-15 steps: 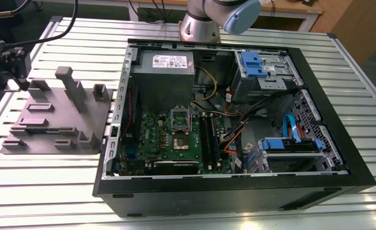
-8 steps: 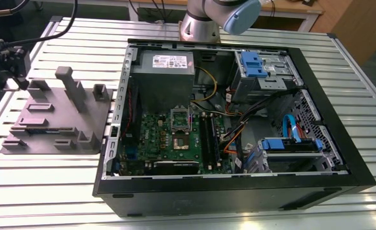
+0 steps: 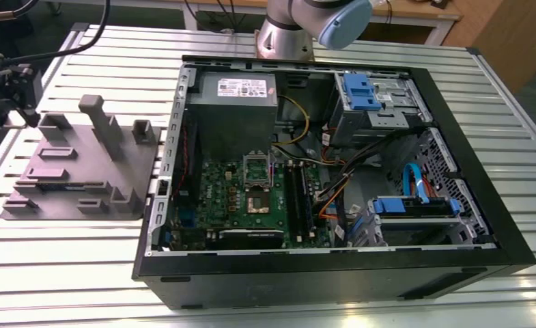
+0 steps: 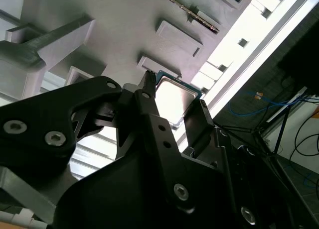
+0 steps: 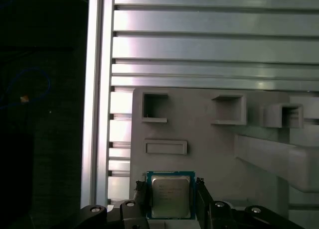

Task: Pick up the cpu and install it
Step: 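Pick up the cpu and move it towards the insertion slot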

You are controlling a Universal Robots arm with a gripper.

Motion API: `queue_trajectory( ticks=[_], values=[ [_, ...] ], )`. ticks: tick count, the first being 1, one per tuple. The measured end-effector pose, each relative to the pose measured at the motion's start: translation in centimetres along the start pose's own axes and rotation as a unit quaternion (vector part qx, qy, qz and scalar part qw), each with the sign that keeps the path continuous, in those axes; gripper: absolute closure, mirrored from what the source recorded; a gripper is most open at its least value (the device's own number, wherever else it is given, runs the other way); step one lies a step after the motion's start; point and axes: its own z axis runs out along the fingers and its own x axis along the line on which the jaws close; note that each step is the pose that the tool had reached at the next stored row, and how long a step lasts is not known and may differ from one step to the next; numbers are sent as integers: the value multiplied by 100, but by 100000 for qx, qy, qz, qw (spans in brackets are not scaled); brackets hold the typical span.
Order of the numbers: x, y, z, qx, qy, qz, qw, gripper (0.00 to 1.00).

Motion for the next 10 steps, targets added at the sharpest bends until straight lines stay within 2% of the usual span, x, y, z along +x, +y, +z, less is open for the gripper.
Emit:
queue_trajectory(
  ticks=[10],
  values=[
    [0,2,-43,-2,-5,-1,100000,53]
  ],
)
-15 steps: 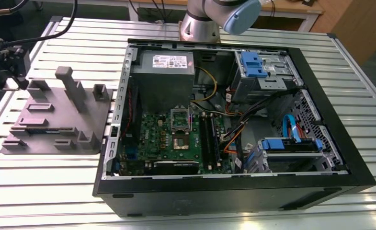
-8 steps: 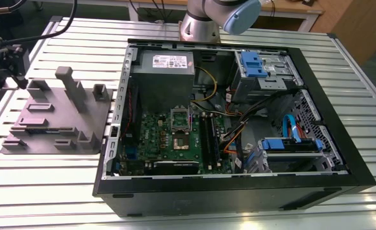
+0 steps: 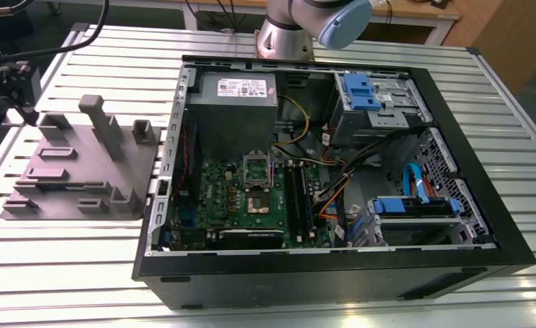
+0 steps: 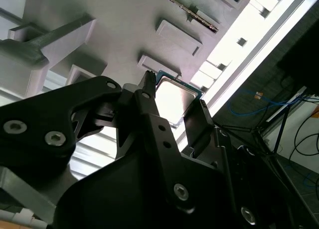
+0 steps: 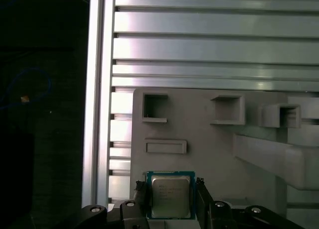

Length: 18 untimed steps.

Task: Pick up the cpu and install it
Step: 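Pick up the cpu and move it towards the insertion slot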

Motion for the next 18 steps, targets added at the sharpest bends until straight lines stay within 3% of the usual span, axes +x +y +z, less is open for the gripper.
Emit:
queue_trajectory(
  ticks=[18],
  values=[
    [1,2,-48,1,2,3,100000,53]
  ],
)
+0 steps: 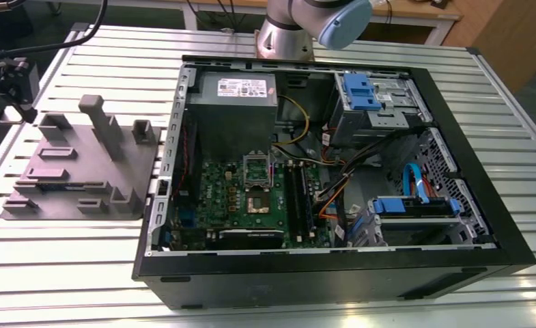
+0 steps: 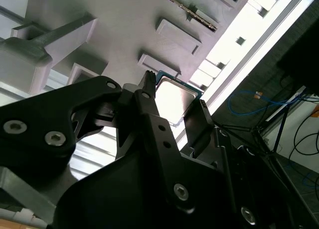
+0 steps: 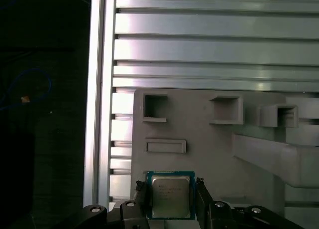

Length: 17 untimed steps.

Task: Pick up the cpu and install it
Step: 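Pick up the cpu and move it towards the insertion slot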

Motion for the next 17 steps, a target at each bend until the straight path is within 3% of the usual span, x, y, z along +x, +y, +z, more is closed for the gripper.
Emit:
queue_trajectory(
  ticks=[17],
  values=[
    [0,2,-42,-2,-3,-3,100000,53]
  ],
)
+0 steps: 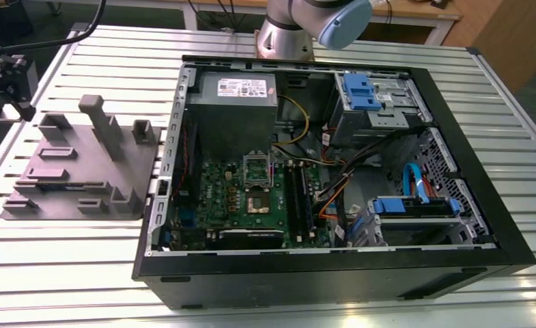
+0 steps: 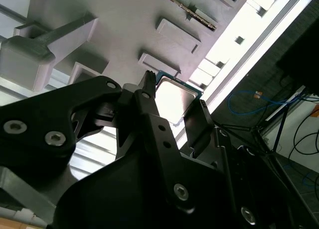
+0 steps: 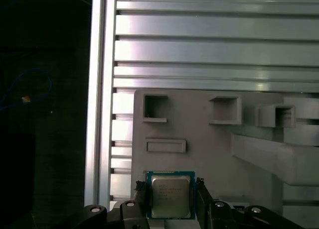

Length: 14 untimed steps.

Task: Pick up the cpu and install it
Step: 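Pick up the cpu and move it towards the insertion slot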

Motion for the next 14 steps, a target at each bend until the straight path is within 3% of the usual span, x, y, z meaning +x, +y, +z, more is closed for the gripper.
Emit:
queue_trajectory(
  ticks=[14],
  values=[
    [0,2,-35,5,8,0,100000,53]
  ],
)
